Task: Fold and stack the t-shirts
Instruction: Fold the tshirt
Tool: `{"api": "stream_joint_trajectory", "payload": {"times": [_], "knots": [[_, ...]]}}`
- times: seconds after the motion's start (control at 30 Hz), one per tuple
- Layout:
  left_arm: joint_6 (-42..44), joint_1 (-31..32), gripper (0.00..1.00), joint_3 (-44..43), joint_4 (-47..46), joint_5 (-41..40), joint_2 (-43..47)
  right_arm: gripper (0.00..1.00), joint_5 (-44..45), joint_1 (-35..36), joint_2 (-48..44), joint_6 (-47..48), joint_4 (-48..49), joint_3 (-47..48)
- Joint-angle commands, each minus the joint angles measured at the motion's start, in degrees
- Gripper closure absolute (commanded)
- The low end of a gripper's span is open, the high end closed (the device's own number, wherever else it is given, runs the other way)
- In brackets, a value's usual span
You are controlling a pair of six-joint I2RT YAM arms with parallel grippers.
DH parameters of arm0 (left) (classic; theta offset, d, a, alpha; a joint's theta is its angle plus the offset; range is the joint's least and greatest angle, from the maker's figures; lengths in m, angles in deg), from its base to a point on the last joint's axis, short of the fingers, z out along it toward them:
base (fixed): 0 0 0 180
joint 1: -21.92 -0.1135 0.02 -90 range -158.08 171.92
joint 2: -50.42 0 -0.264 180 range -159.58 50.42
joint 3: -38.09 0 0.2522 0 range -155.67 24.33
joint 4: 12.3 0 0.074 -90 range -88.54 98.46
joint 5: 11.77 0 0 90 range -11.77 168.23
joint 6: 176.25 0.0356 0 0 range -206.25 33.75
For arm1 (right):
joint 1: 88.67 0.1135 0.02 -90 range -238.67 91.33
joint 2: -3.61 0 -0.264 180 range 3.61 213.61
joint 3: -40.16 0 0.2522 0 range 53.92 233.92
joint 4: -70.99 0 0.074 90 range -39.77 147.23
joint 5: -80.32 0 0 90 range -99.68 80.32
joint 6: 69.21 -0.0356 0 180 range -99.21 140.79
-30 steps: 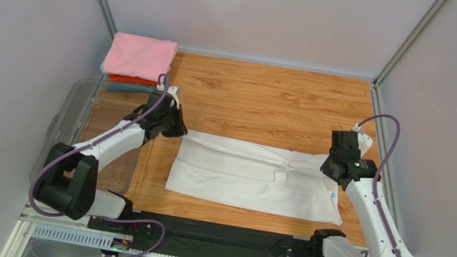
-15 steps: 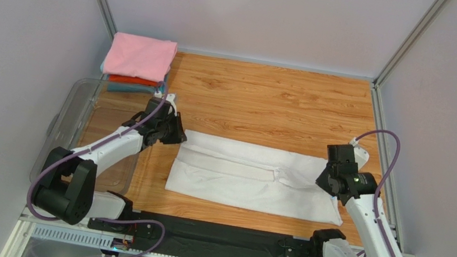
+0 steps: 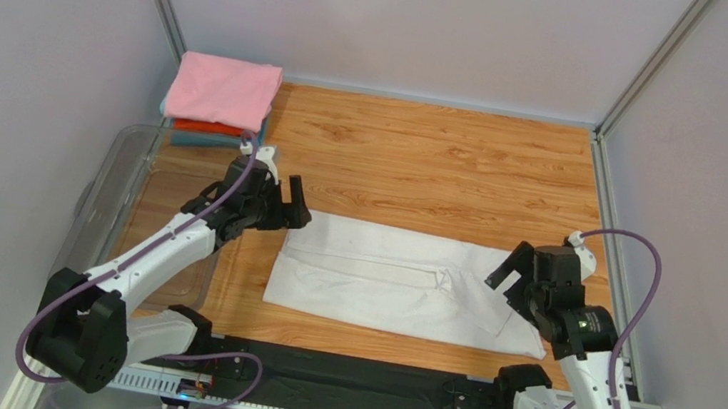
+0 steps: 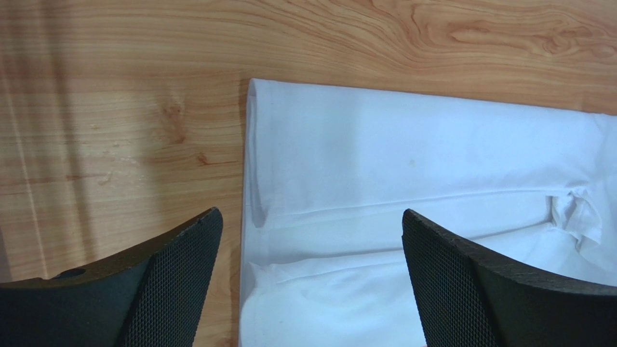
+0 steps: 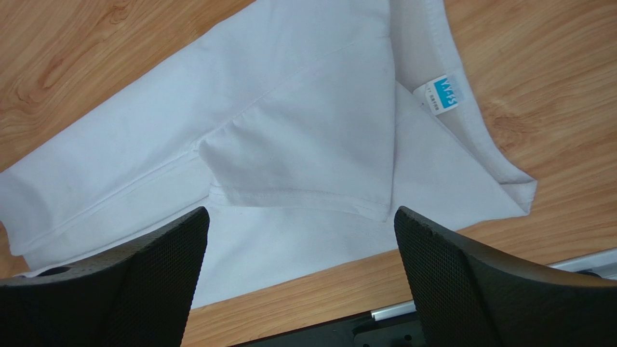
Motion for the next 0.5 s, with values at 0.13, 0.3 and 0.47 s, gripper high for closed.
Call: {"api": "stream_joint_trajectory", "payload": {"times": [0.13, 0.3, 0.47], "knots": [[-2.0, 5.2, 0.0, -5.4, 1.3, 0.6, -3.2, 0.0, -7.7, 0.3, 0.3, 0.1, 6.4, -4.2], [-2.3, 7.9, 0.0, -6.4, -3.1, 4.2, -9.0, 0.0, -12.6, 0.2, 1.5, -1.4, 10.4, -9.3], [-3.0, 8.5, 0.0, -6.0, -6.3, 6.5, -15.6, 0.0, -13.8, 0.2, 4.5, -3.1, 15.8, -13.3]]}}
